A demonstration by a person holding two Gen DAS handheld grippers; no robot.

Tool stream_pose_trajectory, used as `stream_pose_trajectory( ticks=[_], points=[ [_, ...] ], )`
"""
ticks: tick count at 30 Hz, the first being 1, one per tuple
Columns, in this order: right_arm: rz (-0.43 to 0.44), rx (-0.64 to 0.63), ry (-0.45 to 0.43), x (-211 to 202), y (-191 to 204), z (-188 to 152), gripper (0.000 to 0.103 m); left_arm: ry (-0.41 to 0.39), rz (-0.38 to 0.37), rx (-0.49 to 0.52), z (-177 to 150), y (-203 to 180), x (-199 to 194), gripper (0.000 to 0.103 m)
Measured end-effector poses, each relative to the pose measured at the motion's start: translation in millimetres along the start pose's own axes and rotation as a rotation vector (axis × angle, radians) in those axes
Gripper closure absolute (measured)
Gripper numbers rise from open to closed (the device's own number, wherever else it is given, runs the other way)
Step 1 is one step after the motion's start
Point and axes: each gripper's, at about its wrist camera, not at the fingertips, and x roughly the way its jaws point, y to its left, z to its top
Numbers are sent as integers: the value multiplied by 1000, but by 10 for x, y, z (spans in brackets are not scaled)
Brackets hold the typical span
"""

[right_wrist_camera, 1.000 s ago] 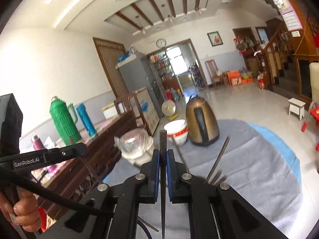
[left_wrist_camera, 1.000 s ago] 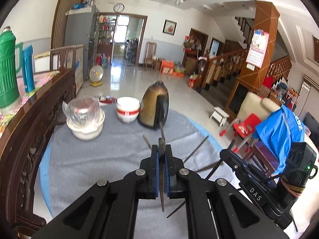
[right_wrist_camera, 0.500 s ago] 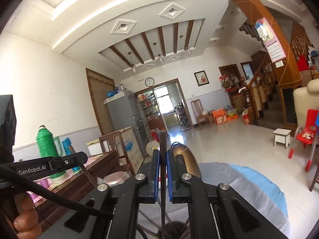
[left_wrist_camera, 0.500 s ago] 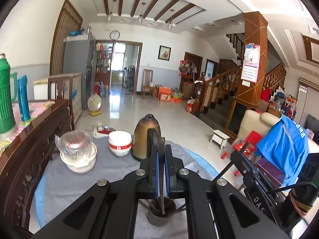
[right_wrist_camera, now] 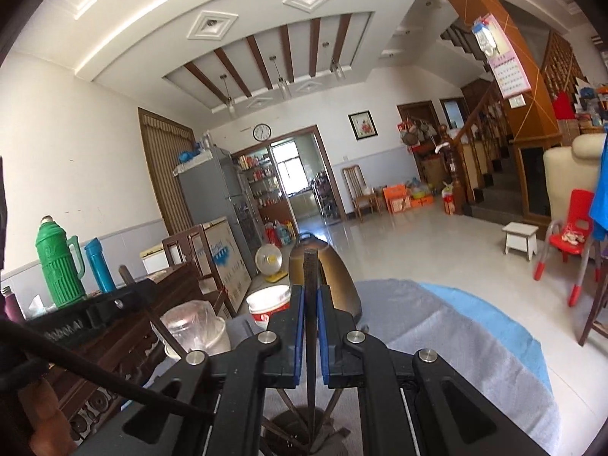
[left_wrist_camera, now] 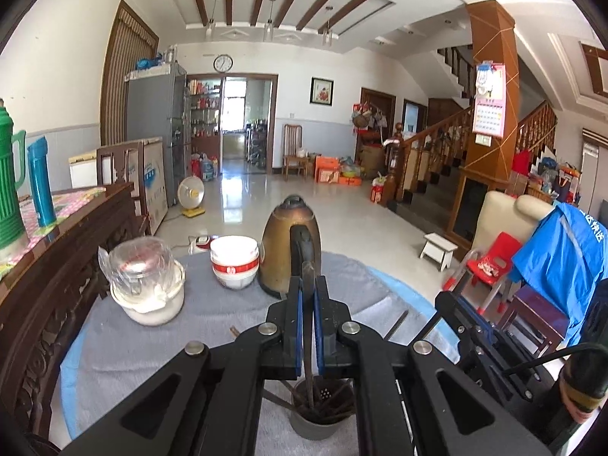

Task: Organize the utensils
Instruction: 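Open both grippers to drop the chopsticks into the grey holder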

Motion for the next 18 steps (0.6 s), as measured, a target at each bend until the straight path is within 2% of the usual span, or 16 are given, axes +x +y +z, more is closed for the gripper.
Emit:
stream_pose_trajectory(
  ticks=[11,18],
  points=[
    [32,53,88,-11,-143,-111,94,58,54,81,-223,-139,105,98],
    [42,76,108,-25,-178,-137,94,44,89,123,-254,-182,41,98]
  ],
)
